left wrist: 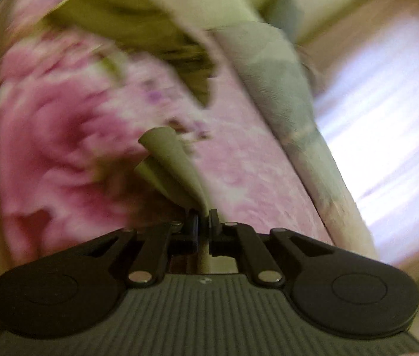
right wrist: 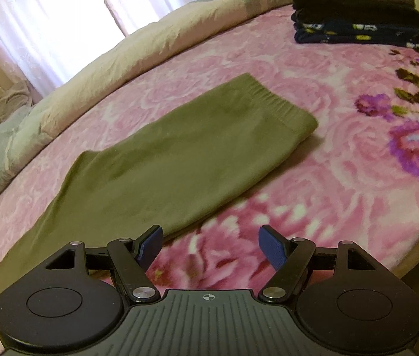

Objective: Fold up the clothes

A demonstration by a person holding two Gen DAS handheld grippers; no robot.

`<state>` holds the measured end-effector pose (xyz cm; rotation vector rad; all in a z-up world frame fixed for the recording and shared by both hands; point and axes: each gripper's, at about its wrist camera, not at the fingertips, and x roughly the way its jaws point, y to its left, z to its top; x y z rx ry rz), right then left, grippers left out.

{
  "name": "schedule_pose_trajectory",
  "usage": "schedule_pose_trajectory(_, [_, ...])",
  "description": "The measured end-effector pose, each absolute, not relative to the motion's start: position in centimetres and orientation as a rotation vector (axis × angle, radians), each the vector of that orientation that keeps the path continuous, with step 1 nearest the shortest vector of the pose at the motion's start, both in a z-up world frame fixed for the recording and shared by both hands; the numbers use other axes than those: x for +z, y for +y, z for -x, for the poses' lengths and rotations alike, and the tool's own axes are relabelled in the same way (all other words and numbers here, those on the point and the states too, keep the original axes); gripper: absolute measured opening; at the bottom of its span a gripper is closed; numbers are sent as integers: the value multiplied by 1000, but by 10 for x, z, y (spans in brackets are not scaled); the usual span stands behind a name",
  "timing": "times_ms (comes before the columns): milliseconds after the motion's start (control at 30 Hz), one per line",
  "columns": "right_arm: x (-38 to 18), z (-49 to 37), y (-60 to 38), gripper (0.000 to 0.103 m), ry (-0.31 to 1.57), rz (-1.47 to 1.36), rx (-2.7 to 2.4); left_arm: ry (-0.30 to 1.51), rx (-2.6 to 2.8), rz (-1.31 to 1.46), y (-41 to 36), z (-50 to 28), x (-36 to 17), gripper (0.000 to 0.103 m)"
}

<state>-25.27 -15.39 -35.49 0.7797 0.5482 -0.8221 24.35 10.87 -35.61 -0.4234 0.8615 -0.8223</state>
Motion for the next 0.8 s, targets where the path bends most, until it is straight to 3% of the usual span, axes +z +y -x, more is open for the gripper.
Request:
schedule_pose_trajectory(133, [-350, 264, -161, 74, 527, -785, -839, 714, -1061, 239, 71, -182, -315, 3])
schedule_pose_trajectory(267, [-344, 274, -164, 74, 501, -787, -851, 678, -1330, 15, 38, -86, -325, 4])
schedule_pose_trajectory(400, [-340, 276, -166, 74, 481, -794, -853, 669, -1555, -253, 5, 9, -351, 21])
schedule_pose_trajectory(467, [-338, 272, -165, 74, 478, -801, -837, 725, -1560, -416, -6, 39, -381, 21])
schedule_pose_trajectory(567, [-334, 264, -160, 74, 461, -802, -800, 653, -1577, -430, 12, 54, -382, 29])
schedule_pose_trajectory(800, [-350, 213, -143, 74, 380, -1058, -482, 765, -1534, -301, 48, -8, -358, 28])
